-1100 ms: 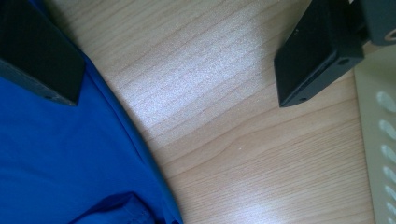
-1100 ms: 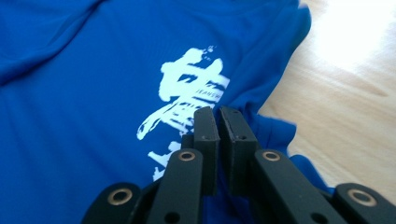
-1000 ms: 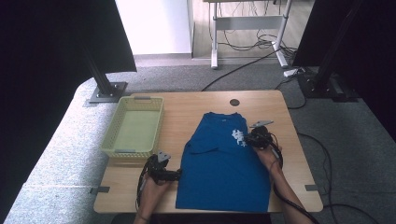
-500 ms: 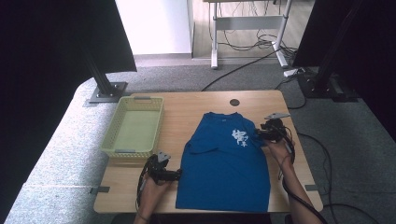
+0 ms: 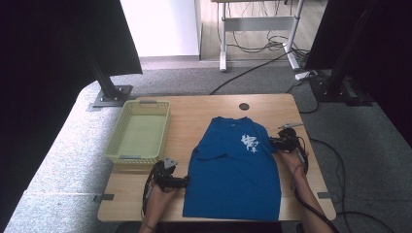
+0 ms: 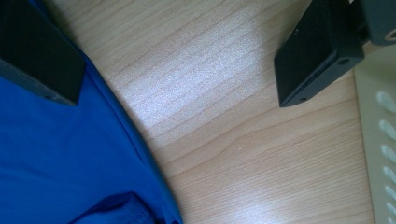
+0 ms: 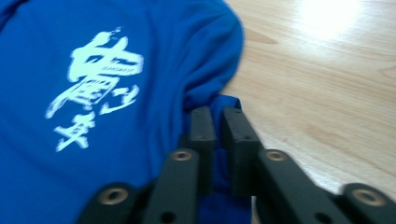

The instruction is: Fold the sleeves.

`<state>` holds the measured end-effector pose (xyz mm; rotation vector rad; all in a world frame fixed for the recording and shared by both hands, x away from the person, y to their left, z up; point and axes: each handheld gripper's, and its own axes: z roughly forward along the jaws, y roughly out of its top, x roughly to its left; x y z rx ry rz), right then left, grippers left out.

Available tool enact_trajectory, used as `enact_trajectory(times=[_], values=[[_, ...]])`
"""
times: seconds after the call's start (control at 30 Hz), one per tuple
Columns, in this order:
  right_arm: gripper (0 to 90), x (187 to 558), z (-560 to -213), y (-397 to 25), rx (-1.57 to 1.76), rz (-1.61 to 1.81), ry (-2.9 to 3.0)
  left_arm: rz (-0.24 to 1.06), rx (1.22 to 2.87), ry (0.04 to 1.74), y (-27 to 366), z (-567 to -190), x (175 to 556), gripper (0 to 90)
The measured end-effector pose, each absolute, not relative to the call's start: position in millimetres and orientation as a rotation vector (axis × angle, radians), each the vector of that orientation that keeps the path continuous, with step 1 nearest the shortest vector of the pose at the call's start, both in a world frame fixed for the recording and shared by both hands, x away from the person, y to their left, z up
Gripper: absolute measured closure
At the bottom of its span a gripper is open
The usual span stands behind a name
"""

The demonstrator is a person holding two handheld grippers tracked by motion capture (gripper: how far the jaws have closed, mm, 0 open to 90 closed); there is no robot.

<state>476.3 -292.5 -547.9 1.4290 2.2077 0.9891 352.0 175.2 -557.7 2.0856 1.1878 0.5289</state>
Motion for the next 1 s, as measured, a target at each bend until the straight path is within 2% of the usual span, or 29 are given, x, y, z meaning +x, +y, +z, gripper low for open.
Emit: enact_trajectory(times=[0.17,0.67,0.83,1.0], values=[[85.1,472,-540,-288,1.389,0.969,2.189,0.529,2.085,1.188,175,-558,352,1.9],[85.1,445,-477,-254,1.197,1.113,2.164,0.529,2.087,1.188,175,-558,352,1.9],[85.0,441,-477,-229,1.115,1.09,2.197,0.529,2.086,1.188,175,-558,352,1.9],[84.7,442,-495,-203,1.051,1.053,2.282,0.529,2.086,1.188,175,-558,352,1.9]])
